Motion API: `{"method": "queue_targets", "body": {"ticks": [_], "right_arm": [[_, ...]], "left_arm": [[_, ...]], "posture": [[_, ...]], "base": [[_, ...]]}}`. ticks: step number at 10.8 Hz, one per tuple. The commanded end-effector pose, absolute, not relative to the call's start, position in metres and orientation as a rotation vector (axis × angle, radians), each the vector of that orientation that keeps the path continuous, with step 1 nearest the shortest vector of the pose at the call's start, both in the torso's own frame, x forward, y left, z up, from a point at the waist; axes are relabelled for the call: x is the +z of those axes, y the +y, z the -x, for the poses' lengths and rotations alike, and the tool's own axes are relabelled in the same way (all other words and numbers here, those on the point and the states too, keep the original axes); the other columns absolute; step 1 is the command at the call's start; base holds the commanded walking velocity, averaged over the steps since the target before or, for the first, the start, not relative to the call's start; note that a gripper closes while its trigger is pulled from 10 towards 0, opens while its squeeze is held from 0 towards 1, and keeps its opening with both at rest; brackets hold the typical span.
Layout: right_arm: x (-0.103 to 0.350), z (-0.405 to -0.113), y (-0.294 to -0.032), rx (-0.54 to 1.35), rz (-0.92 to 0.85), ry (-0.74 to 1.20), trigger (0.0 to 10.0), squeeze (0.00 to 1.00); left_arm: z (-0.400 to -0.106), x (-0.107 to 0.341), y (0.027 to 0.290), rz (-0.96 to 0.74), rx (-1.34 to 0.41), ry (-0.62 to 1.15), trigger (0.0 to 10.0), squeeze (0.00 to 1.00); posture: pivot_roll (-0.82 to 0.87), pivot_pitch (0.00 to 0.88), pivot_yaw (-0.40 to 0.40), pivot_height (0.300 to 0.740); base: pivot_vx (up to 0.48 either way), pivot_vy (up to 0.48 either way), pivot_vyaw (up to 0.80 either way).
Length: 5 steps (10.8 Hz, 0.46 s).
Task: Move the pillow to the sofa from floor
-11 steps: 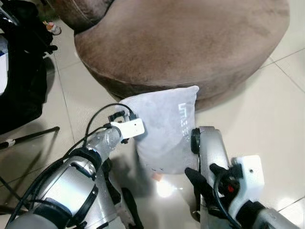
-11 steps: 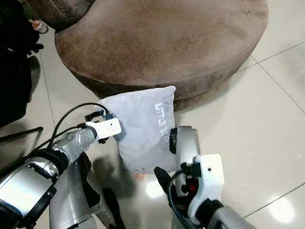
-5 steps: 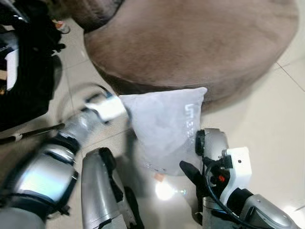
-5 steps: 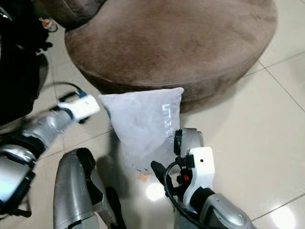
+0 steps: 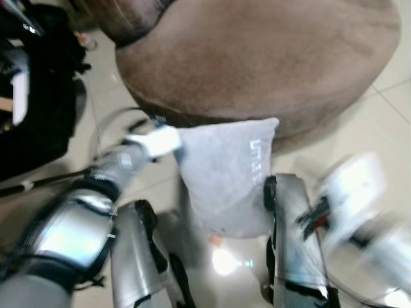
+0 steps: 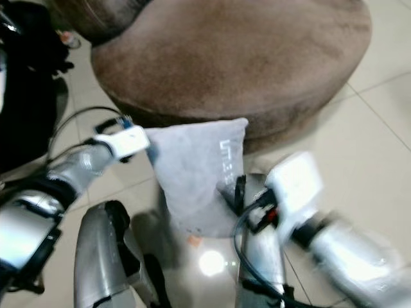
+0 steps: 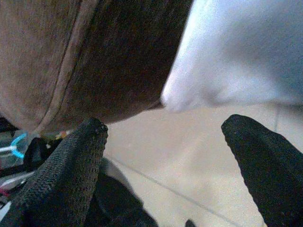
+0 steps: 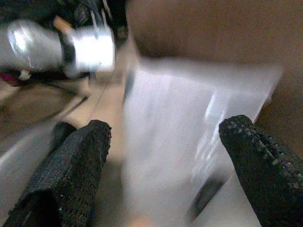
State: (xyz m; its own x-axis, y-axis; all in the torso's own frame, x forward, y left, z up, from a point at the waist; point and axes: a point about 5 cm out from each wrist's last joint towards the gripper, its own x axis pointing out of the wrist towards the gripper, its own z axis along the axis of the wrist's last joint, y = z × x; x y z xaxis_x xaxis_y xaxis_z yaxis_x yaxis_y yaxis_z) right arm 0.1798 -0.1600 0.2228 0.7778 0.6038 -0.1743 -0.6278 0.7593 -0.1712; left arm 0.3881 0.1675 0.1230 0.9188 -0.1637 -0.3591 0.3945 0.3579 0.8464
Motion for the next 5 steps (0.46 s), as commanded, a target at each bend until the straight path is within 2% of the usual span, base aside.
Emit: {"method": "queue_targets", "body": {"ticks": [1,3,5], "right_arm": [[0.226,-0.168,-0.154,0.827,0.3,0.133,10.0,0.0],[0.25,-0.166,-0.167,0.927,0.515,0.144,10.0,0.0],[0.258,-0.166,-0.173,0.946,0.567,0.158,10.0,0.0]], "left_arm": [[-0.384,0.116,0.177,-1.163,-0.361,0.279,10.0,0.0],[-0.384,0.114,0.175,-1.155,-0.354,0.294,10.0,0.0],[-0.383,0.11,0.175,-1.15,-0.349,0.314,10.0,0.0]], "posture": [[-0.4,0.231,0.203,0.412],[-0.44,0.242,0.209,0.412],[-0.45,0.248,0.202,0.412]], "base": [[0.0,0.0,0.0],[0.0,0.0,0.0],[0.0,0.0,0.0]]}}
